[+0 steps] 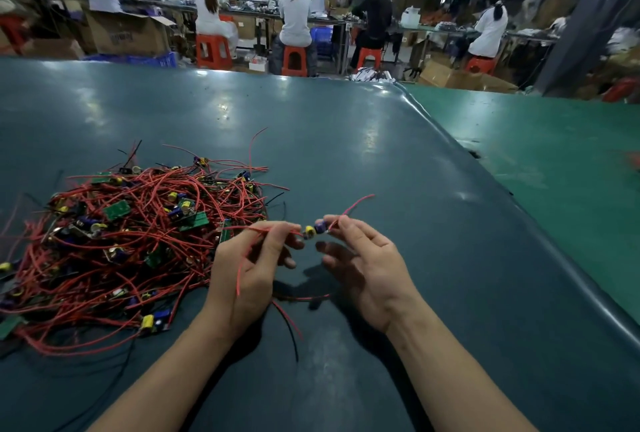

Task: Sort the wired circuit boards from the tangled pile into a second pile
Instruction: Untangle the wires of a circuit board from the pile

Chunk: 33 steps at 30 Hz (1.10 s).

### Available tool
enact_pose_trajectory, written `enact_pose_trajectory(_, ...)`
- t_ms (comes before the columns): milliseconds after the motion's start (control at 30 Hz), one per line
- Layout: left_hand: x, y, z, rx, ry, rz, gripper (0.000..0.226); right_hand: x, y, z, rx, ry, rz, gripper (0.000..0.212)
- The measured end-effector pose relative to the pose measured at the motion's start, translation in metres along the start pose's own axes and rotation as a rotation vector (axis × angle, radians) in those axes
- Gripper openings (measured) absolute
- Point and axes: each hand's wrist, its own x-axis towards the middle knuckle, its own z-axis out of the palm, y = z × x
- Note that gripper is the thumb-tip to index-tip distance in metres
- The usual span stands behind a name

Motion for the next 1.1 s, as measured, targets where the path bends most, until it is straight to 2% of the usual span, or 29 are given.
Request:
enact_pose_trajectory(100, 0.003, 0.001, -0.001, -0.091, 0.041, -0.050, 0.018, 0.001, -0.002, -0.004, 0.008, 0.017, -0.027, 0.015)
enact_pose_trajectory(233, 0.000, -0.001, 0.000, -0.060, -0.074, -0.018, 0.010, 0.000, 0.002, 0.000, 0.001, -0.032, 0.012, 0.033)
enact_pose_trajectory(433, 0.001, -0.001, -0.001, -0.119, -0.116, -0.044, 0.008, 0.004, 0.002, -0.003, -0.044, 0.077, -0.066, 0.012)
enact_pose_trajectory(533, 0.003, 0.003, -0.003, -0.290, -0.123, -0.182, 0.027, 0.002, 0.004, -0.002, -0.059, 0.039, -0.081, 0.014)
enact_pose_trajectory(633, 0.003, 0.002, -0.003, -0.205, -0.200, -0.203, 0.031, 0.000, 0.007, 0.000, -0.145, 0.027, -0.099, 0.011)
enact_pose_trajectory(767, 0.003, 0.001, 0.000, -0.163, -0.143, -0.230, 0.023, 0.001, 0.009, -0.002, -0.281, 0.134, -0.177, 0.004)
enact_pose_trajectory(933, 0.006, 0.001, -0.002, -0.193, -0.124, -0.316, 0.011, 0.003, 0.008, -0.002, -0.237, 0.229, -0.233, 0.010)
enact_pose_trajectory(1100, 0.006, 0.001, -0.004, -0.220, -0.130, -0.343, 0.016, 0.008, -0.001, -0.012, -0.218, 0.344, -0.300, 0.016)
